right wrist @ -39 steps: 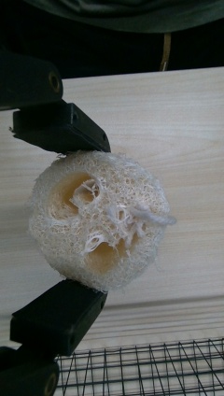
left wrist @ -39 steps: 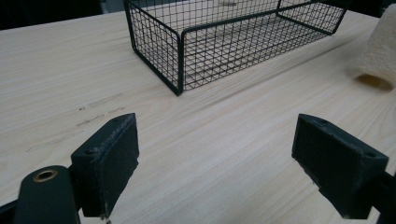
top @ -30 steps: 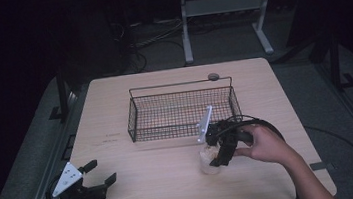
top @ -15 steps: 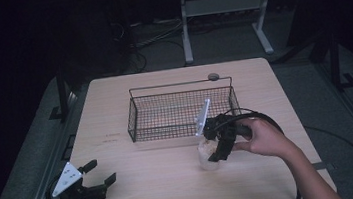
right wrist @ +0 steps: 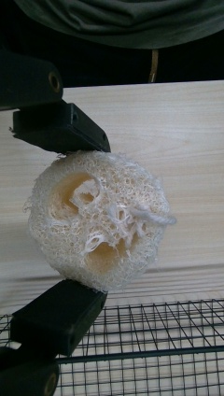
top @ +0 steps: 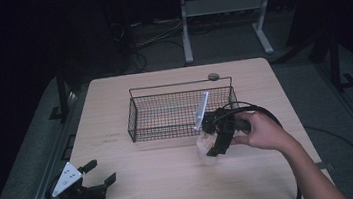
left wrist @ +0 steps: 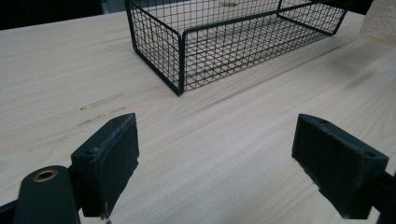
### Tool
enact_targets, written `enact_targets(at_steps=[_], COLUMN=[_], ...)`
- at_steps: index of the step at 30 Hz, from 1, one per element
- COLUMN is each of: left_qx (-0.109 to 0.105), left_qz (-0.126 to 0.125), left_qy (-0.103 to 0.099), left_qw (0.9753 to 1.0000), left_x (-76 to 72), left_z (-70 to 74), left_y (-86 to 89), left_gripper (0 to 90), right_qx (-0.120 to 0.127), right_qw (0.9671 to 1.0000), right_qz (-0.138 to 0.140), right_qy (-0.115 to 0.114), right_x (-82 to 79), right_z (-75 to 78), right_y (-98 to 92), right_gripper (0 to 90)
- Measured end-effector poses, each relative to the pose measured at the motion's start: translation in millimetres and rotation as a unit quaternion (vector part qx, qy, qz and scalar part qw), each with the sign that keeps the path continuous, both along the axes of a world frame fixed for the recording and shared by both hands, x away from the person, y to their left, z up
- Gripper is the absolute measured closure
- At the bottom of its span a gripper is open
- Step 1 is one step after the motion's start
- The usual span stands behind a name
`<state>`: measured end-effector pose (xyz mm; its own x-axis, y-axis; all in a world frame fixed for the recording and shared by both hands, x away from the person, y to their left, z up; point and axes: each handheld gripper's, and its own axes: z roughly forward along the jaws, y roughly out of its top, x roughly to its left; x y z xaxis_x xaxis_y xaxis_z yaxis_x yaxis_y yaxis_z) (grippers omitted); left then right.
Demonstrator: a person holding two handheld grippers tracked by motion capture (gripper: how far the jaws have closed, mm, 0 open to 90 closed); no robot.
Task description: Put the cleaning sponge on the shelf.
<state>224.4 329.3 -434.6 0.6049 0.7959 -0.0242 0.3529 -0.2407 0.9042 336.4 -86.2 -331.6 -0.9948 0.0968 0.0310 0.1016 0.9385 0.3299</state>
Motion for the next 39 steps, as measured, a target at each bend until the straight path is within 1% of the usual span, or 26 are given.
enact_targets(at_steps=[9, 11, 13, 16, 18, 21, 24, 28, 29, 31, 34, 37, 39], left_qx=[0.001, 0.002, 0.001, 0.001, 0.001, 0.001, 0.001, -0.001, 0.0, -0.001, -0.002, -0.002, -0.002], left_qz=[0.0, 0.0, 0.0, 0.0, 0.0, 0.0, 0.0, 0.0, -0.001, -0.002, -0.002, -0.002, -0.001], left_qy=[-0.001, -0.001, -0.001, -0.001, -0.001, 0.0, 0.0, 0.0, 0.0, -0.001, 0.0, 0.0, 0.0], left_qw=[1.0, 1.0, 1.0, 1.0, 1.0, 1.0, 1.0, 1.0, 1.0, 1.0, 1.0, 1.0, 1.0], left_x=[-0.1, 0.0, 0.1, 0.0, 0.1, 0.1, 0.2, 0.2, 0.3, 0.2, 0.5, 0.4, 0.3], left_z=[0.3, 0.3, 0.4, 0.5, 0.4, 0.3, 0.2, 0.2, 0.3, 0.4, 0.3, 0.3, 0.4], left_y=[0.6, 0.7, 0.9, 1.1, 1.3, 1.3, 1.1, 0.8, 0.8, 0.5, 0.3, 0.2, 0.3], left_gripper=[14.1, 14.1, 14.1, 14.1, 14.1, 14.1, 14.1, 14.1, 14.1, 14.1, 14.1, 14.1, 14.1], right_qx=[-0.007, -0.005, -0.008, -0.002, -0.009, -0.012, -0.009, -0.011, -0.008, -0.003, -0.01, -0.01, -0.004], right_qw=[1.0, 1.0, 1.0, 1.0, 1.0, 0.9999, 1.0, 0.9999, 0.9999, 1.0, 0.9999, 0.9999, 1.0], right_qz=[-0.002, -0.002, 0.0, -0.002, -0.001, -0.001, 0.0, -0.001, 0.0, 0.001, 0.0, 0.002, 0.003], right_qy=[0.0, 0.001, -0.002, 0.0, -0.001, -0.002, -0.002, -0.006, -0.007, -0.003, -0.005, -0.007, -0.004], right_x=[5.8, 7.2, 8.5, 10.7, 12.4, 14.2, 16.7, 20.3, 21.1, 22.7, 24.7, 27.3, 29.8], right_z=[7.1, 8.4, 10.0, 12.3, 13.8, 16.8, 21.2, 27.9, 29.5, 31.2, 33.1, 37.0, 39.5], right_y=[1.6, 1.8, 2.1, 1.9, 2.3, 3.4, 3.8, 4.7, 4.9, 5.6, 7.7, 9.4, 9.9], right_gripper=[27.7, 27.7, 27.7, 27.7, 27.7, 27.7, 27.7, 27.7, 27.7, 27.7, 27.7, 27.7, 27.8])
